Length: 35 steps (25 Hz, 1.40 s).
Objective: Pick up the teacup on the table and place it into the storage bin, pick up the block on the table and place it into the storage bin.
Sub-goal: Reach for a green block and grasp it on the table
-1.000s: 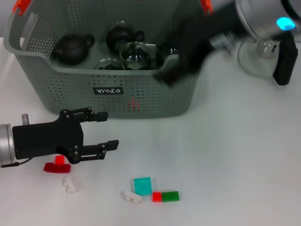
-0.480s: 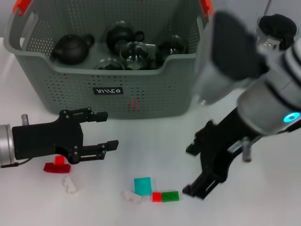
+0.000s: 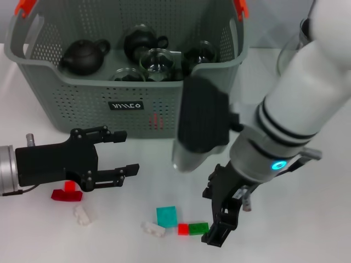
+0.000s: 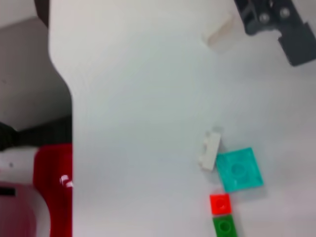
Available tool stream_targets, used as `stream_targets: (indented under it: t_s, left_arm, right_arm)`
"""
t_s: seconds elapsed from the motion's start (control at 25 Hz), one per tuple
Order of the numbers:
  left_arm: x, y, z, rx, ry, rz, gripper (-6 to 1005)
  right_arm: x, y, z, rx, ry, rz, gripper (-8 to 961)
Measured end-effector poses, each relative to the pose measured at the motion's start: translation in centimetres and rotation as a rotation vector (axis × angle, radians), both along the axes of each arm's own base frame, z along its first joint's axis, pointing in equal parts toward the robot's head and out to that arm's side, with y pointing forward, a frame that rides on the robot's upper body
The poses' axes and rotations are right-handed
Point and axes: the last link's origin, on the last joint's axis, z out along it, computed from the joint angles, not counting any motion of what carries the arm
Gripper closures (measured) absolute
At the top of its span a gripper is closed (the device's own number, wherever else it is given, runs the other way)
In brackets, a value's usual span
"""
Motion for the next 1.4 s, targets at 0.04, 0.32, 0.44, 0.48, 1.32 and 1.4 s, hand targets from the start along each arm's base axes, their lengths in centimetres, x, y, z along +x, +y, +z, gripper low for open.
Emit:
stream_targets:
  t_s: [0.04, 0.32, 0.44, 0.48, 1.32, 1.4]
  left_arm:
    - [0.0, 0.0, 0.0, -0.001, 0.0, 0.0, 246]
    - [-0.1, -0.2, -0.1, 0.006, -0.005, 0.0, 247]
    - [-0.1, -0.2, -0.2, 0.007, -0.006, 0.001, 246]
    - [-0.1, -0.2, -0.2, 0.007, -0.006, 0.002, 246]
    - [-0.1, -0.2, -0.3, 0.01, -0.006, 0.002, 247]
    - [-0.1, -0.2, -0.3, 0.01, -0.006, 0.002, 247]
  right_arm:
    - [0.2, 0.1, -0.5, -0.001, -0.014, 0.006, 39]
    - [0.9, 0.1, -2.6, 0.009, -0.047, 0.058, 44]
    - [1.2, 0.1, -3.1, 0.015, -0.048, 0.065, 73]
    - [1.4, 0.1, -3.3, 0.015, -0.051, 0.068, 82]
    - [1.9, -0.7, -5.1, 0.025, -0.053, 0.121, 327]
    - [1.9, -0.7, -5.1, 0.025, -0.052, 0.124, 343]
